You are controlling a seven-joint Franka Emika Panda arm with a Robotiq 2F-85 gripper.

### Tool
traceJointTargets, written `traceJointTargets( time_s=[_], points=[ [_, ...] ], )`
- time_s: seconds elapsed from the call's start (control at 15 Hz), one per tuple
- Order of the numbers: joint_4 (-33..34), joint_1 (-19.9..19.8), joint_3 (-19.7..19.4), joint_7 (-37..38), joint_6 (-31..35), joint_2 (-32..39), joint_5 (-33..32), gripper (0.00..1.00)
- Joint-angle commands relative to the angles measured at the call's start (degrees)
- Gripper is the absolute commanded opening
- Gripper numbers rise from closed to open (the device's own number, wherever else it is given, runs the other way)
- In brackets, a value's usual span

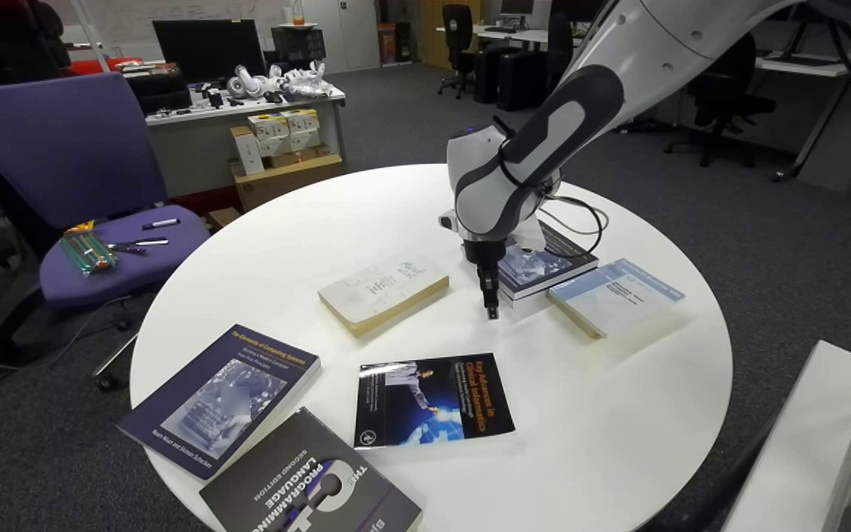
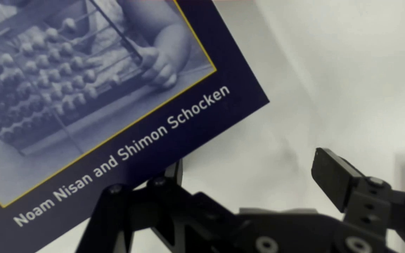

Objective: Move one book from the left to the right.

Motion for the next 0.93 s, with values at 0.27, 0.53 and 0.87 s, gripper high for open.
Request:
traceJointTargets(
  time_s=[0.27,0.53,0.87],
  points=[
    [-4.34,-0.44,0.61,0.07,1.16,-4.17,0.13,1.00],
    [-4.32,0.94,2.67,-0.11,3.36,-5.86,-0.02,1.00],
    [-5.76,1.15,6.09,-4.93,5.29,-10.73,-0.04,1.00]
  ],
)
